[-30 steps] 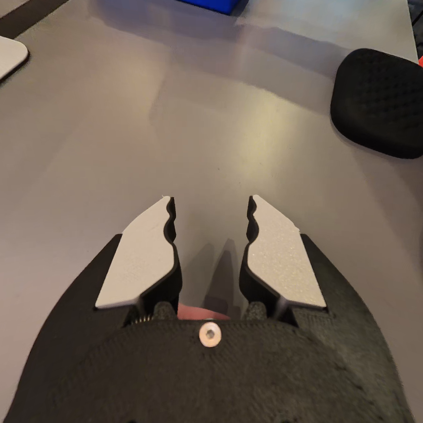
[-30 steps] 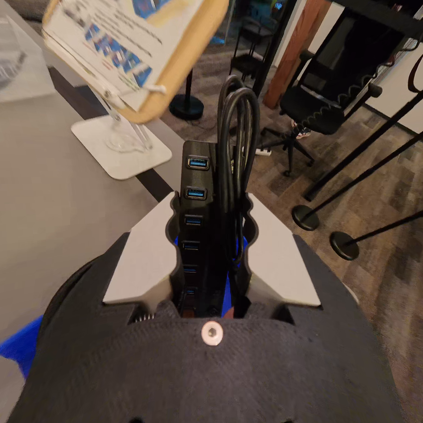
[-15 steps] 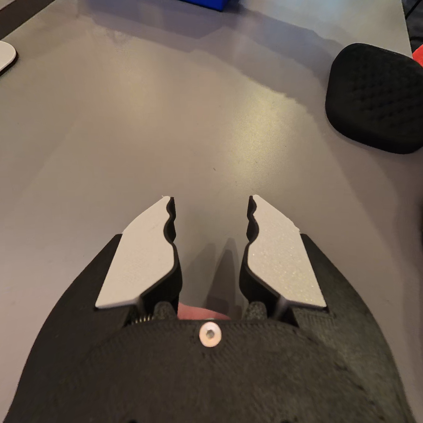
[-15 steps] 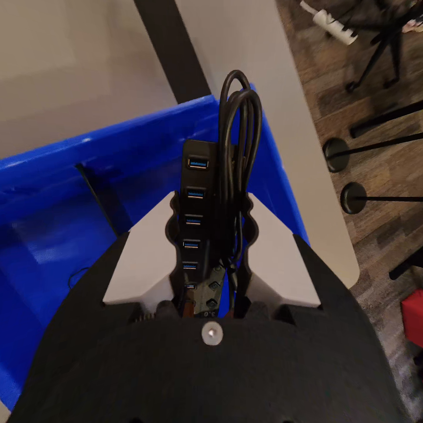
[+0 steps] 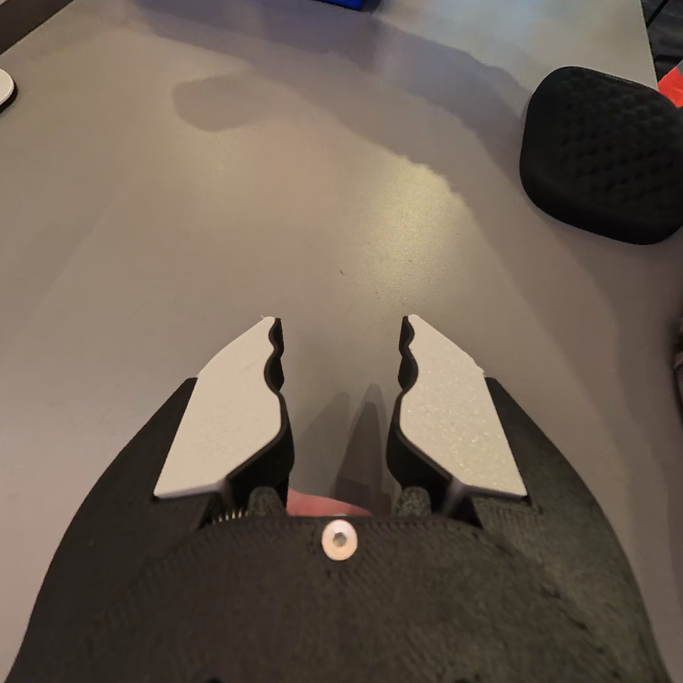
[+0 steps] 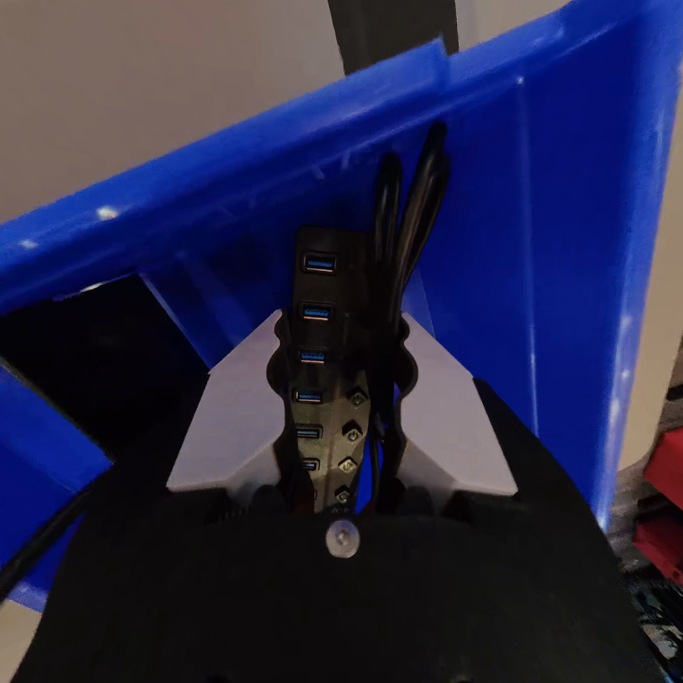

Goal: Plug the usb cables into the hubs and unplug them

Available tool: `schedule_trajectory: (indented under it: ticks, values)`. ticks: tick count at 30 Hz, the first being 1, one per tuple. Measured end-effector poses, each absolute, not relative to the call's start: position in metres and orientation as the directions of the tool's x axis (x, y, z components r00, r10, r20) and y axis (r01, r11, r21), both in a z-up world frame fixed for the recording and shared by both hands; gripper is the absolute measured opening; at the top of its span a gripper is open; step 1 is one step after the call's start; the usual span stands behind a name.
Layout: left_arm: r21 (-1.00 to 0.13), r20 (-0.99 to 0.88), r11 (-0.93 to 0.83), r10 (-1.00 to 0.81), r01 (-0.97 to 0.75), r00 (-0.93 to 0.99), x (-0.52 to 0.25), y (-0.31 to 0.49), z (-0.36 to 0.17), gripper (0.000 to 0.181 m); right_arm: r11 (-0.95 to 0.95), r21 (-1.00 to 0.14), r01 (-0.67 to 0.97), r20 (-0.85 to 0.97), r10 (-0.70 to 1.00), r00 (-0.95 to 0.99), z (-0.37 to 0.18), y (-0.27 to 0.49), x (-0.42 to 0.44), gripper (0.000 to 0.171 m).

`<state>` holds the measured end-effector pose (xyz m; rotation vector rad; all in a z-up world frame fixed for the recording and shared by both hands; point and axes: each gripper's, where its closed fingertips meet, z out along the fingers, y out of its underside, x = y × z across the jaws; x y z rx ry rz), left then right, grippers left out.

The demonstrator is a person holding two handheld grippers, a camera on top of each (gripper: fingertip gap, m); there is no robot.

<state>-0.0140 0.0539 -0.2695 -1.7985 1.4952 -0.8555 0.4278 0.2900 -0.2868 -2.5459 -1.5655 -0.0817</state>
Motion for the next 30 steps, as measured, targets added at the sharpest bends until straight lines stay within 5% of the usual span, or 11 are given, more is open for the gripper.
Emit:
schedule_trajectory:
  ticks: [12,19,30]
  values:
    - [-0.801,0.064,-0.126,-0.990,-0.585,0.126,-0.013,0.051,-0.271,0.060,-0.465,-0.004,0.886,0.085,0.882,0.463,-0.288,0.284,0.429,0.057]
    - [-0.793,0.065,-0.123,-0.991,-0.596,0.117,-0.013,0.050,-0.273,0.061,-0.450,0.033,0.892,0.230,0.872,0.432,-0.228,0.296,0.436,0.071]
    - [-0.789,-0.009,-0.074,-0.991,-0.610,0.131,-0.010,0.052,-0.275,0.060,-0.339,-0.238,0.910,0.735,0.550,0.397,-0.049,0.253,0.360,0.066]
